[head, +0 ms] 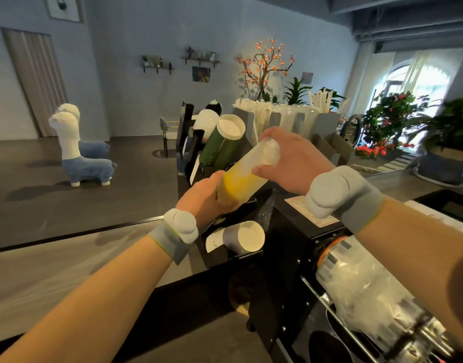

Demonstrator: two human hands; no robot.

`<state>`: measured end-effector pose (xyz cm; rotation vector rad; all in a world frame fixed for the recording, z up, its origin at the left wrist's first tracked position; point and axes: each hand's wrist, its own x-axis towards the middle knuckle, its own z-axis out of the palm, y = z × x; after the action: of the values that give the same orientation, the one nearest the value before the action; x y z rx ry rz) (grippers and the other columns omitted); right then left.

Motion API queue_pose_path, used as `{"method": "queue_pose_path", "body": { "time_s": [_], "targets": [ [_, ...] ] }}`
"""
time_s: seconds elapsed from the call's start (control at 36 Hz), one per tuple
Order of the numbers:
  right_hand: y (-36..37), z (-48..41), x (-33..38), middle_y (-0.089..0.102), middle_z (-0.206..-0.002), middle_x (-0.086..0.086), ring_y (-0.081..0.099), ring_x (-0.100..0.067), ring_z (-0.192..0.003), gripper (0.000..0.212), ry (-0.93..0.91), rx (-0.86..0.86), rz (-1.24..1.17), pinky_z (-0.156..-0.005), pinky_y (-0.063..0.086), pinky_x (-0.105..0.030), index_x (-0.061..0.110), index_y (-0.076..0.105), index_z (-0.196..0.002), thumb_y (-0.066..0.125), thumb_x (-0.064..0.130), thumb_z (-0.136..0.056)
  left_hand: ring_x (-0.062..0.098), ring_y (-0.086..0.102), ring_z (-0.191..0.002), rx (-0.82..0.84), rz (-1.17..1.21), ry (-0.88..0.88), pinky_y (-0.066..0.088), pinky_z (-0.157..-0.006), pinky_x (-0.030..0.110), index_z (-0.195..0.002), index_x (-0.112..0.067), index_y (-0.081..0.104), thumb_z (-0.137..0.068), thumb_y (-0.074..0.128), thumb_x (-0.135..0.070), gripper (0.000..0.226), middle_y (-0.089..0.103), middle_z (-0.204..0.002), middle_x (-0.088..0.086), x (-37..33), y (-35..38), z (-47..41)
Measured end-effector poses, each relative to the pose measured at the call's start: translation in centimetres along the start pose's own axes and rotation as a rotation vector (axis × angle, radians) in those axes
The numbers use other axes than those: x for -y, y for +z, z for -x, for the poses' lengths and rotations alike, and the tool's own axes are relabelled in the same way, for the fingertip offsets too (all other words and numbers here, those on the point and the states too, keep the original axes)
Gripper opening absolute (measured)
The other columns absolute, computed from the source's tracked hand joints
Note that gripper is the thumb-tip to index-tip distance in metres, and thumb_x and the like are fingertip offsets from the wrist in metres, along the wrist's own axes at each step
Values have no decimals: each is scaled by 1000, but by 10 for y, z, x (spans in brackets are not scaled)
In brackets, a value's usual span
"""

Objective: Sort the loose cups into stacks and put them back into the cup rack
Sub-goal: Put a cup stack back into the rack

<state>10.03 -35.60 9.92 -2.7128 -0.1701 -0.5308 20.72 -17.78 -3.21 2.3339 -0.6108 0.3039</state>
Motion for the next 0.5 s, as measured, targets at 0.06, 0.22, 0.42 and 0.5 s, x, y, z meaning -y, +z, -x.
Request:
{"method": "queue_pose_path", "body": {
  "time_s": [0.06,0.22,0.42,0.5],
  "targets": [
    [8,-3,0,48,-130,-6,50,-22,-105,59,-1,38,19,-80,39,-30,31,38,-135,69,33,-85,26,57,-116,-32,-32,4,49,-96,37,-147,-30,36,-84,68,-53,74,53,-137,7,5,2,3],
    [28,-12,6,52,-135,-6,53,-24,-118,55,18,214,120,-84,38,-26,20,41,-141,60,35,-92,26,47,-133,42,-59,-69,38,-109,39,-152,-28,35,-86,69,-50,77,46,-148,5,4,1,3],
    [51,-15,10,50,-142,-7,51,-26,-126,63,76,198,133,-93,41,-32,18,36,-146,57,45,-93,25,49,-133,92,53,-123,39,-110,37,-153,-25,34,-93,64,-42,68,50,-148,2,-5,0,9],
    [51,-15,13,54,-136,-8,54,-26,-121,58,80,207,167,-91,43,-33,16,39,-142,56,44,-94,26,51,-131,109,79,-152,42,-108,40,-152,-24,33,-94,62,-43,68,51,-145,3,-4,-2,14]
  ]
}}
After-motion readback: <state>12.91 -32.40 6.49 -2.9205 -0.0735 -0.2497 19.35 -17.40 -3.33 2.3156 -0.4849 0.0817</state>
